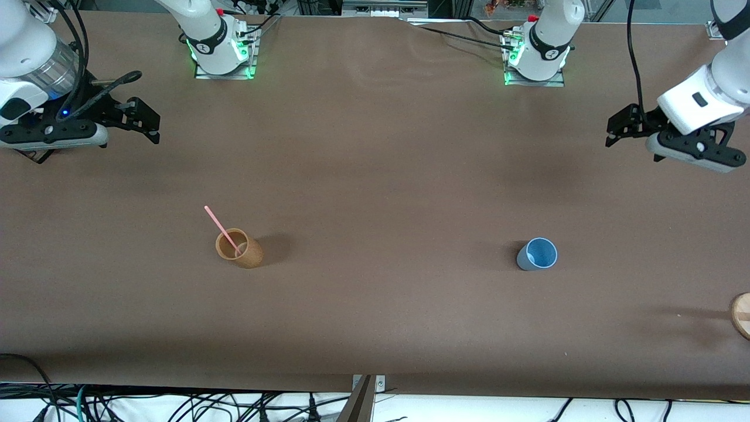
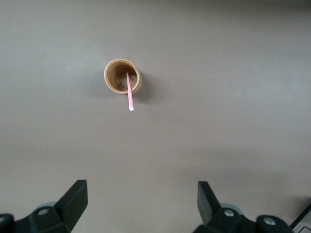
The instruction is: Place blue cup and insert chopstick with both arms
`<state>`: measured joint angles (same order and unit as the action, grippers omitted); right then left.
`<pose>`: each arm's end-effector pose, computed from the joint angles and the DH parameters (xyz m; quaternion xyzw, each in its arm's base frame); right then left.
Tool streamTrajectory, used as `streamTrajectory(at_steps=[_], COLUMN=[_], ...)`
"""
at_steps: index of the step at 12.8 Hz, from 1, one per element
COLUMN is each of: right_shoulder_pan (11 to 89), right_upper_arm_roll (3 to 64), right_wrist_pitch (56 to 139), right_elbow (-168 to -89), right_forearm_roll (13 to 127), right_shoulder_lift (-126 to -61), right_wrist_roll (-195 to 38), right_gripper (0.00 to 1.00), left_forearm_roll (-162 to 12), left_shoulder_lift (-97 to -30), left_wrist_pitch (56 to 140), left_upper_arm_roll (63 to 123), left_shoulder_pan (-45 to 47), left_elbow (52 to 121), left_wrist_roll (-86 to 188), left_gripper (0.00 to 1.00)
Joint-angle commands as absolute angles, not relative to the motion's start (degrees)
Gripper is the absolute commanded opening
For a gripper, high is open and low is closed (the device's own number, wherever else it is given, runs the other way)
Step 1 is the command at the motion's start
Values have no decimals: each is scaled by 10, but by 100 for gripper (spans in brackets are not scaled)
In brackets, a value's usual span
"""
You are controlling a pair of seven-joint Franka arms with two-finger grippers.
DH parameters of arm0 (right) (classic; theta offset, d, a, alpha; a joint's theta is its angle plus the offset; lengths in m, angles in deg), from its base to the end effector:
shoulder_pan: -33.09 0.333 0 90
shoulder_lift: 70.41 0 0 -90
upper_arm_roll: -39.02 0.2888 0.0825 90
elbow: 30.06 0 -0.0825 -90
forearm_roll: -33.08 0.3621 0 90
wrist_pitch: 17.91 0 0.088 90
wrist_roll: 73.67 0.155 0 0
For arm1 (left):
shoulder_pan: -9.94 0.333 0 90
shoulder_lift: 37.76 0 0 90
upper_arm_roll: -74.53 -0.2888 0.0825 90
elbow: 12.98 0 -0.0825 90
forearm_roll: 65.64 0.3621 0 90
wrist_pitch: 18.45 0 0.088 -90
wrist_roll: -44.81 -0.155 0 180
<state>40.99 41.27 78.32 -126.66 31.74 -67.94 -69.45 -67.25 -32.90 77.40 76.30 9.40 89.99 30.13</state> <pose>0.5229 0.0905 0.5297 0.9984 0.0528 0.0197 0.0101 0.5091 -0.0250 0.5000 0.9890 -0.1459 -0.0183 0.0147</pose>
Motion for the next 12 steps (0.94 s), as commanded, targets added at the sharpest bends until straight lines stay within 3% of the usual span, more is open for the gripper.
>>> streamTrajectory(at_steps=[1,4,12], right_shoulder_pan=[413,414,416], right_upper_arm_roll=[413,413,412], right_wrist_pitch=[780,777,780], right_elbow=[-1259,-1256,-1252], right_forearm_roll=[308,305,305], right_shoulder_lift=[-685,-685,-689], right_wrist_roll=[-680,-680,-681], right_gripper=[100,100,100], left_forearm_roll=[-679,-670,-670], left_shoulder_lift=[-328,-357,-362], left_wrist_pitch=[782,749,744], left_upper_arm_roll=[765,767,767], left_shoulder_pan=[92,88,88], left_elbow=[899,854,851], left_wrist_roll=[303,322,317], left_gripper=[100,100,100])
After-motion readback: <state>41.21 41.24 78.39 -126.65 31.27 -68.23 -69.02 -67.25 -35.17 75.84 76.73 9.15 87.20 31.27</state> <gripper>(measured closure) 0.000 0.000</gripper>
